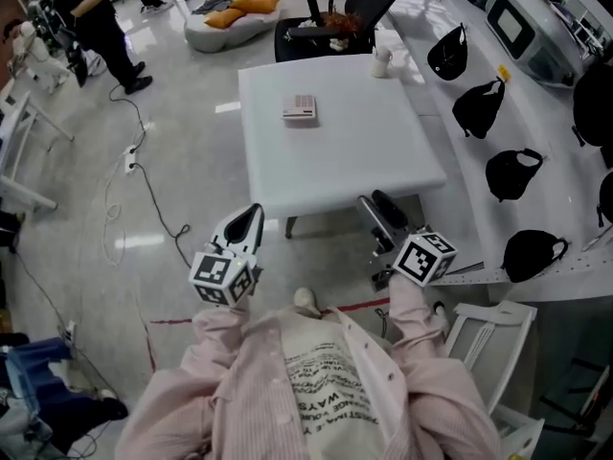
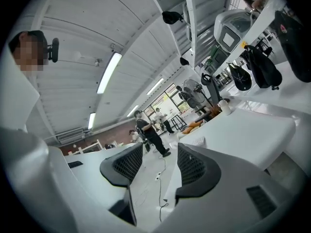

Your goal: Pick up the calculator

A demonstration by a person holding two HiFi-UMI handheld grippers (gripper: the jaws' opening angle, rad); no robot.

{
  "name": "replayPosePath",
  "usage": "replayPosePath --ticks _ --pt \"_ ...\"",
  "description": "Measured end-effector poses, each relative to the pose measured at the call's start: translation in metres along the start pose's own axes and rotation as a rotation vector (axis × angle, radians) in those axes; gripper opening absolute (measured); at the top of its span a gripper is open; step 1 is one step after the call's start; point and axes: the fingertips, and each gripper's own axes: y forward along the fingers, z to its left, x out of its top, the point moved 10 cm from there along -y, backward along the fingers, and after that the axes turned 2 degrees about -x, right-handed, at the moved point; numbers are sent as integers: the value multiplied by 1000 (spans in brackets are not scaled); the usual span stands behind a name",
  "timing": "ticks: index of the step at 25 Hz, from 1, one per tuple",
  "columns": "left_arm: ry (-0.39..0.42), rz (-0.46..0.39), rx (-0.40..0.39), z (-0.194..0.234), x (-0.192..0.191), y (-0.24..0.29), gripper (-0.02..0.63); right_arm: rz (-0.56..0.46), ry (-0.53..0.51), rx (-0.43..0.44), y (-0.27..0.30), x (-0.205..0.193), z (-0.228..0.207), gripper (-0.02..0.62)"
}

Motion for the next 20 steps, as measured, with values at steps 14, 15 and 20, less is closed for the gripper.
replayPosePath --ticks 14,15,20 --pt "-33 23 31 34 -9 17 2 -11 127 -35 45 -7 -26 209" --pt "-37 24 37 37 -10 20 2 -14 131 -33 50 -6 -28 209" --pt "-64 32 66 51 -11 44 2 -9 161 -37 81 -1 -50 209"
